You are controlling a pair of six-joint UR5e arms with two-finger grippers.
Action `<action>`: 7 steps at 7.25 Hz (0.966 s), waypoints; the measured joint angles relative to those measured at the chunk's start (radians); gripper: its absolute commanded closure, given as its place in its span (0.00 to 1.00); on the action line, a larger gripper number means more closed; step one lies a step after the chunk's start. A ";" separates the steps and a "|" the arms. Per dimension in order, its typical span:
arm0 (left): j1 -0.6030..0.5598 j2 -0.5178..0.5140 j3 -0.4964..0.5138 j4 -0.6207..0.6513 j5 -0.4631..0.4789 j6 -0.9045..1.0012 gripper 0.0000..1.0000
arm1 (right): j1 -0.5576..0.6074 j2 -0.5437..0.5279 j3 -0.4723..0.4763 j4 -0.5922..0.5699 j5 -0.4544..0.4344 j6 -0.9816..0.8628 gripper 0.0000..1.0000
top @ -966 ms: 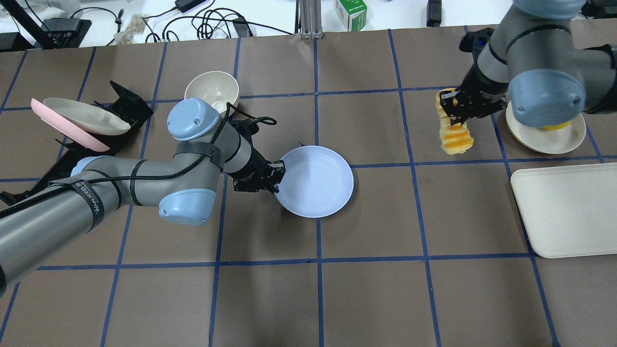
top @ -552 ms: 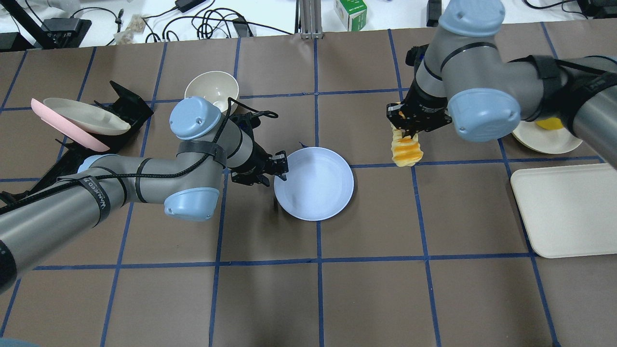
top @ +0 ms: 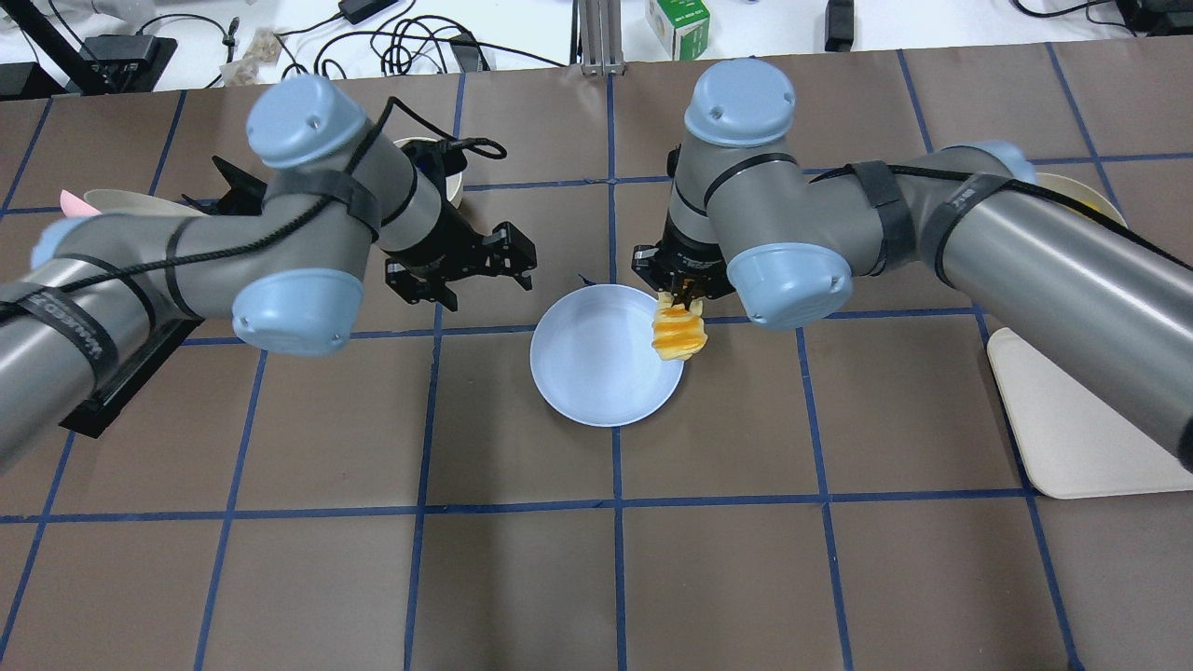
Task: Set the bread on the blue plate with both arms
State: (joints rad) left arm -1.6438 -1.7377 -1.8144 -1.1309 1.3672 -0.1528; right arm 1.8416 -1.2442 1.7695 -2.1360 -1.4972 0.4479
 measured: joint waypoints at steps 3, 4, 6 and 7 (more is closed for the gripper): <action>0.053 0.094 0.157 -0.336 0.088 0.177 0.00 | 0.088 0.040 0.001 -0.051 0.001 0.069 1.00; 0.074 0.129 0.182 -0.394 0.103 0.225 0.00 | 0.109 0.059 0.004 -0.066 0.001 0.079 0.60; 0.087 0.181 0.223 -0.436 0.166 0.273 0.00 | 0.141 0.089 0.001 -0.076 0.002 0.080 0.00; 0.088 0.181 0.250 -0.441 0.180 0.260 0.00 | 0.144 0.090 -0.003 -0.077 0.002 0.075 0.00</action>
State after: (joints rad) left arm -1.5562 -1.5564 -1.5648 -1.5716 1.5474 0.1074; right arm 1.9853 -1.1542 1.7667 -2.2126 -1.4955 0.5233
